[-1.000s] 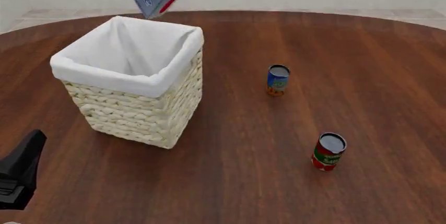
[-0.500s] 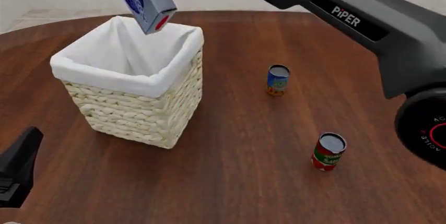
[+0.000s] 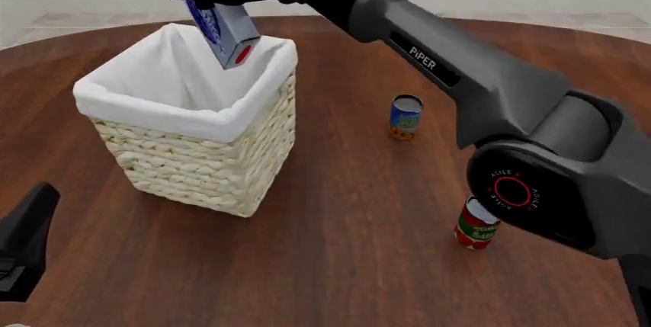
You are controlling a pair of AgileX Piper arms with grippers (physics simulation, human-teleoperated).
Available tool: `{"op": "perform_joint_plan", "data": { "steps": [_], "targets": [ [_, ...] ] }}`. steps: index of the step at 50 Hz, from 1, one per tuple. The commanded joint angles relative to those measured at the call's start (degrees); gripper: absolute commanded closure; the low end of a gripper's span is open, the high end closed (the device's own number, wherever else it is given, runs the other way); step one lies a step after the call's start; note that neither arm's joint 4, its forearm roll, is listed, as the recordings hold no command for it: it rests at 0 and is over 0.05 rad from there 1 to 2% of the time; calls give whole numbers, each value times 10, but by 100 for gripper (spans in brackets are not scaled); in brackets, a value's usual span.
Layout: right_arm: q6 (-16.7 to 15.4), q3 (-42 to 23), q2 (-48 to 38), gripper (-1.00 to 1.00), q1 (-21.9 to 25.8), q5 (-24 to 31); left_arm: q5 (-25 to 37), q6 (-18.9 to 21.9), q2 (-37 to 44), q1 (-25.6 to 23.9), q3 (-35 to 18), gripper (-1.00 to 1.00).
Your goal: Pick up the cream cheese box, and put it in the basket.
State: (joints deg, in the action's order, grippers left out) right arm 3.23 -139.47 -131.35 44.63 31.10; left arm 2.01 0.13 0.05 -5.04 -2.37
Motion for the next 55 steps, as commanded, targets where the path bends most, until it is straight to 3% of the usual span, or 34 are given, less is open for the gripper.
{"op": "perform_joint_plan", "data": {
  "steps": [1, 16, 21, 49, 55],
  "targets": [
    [19, -60, -38, 100, 11, 23, 1, 0, 0, 0, -4, -100],
    [21, -123, -76, 100, 34, 56, 4, -4, 0, 2, -7, -100],
    [18, -114, -76, 100, 39, 49, 4, -4, 0, 2, -7, -100],
    [15, 33, -40, 100, 44, -42, 0, -5, 0, 2, -5, -100],
    [11, 39, -39, 100, 53, -43, -2, -4, 0, 0, -3, -100]
  ]
}}
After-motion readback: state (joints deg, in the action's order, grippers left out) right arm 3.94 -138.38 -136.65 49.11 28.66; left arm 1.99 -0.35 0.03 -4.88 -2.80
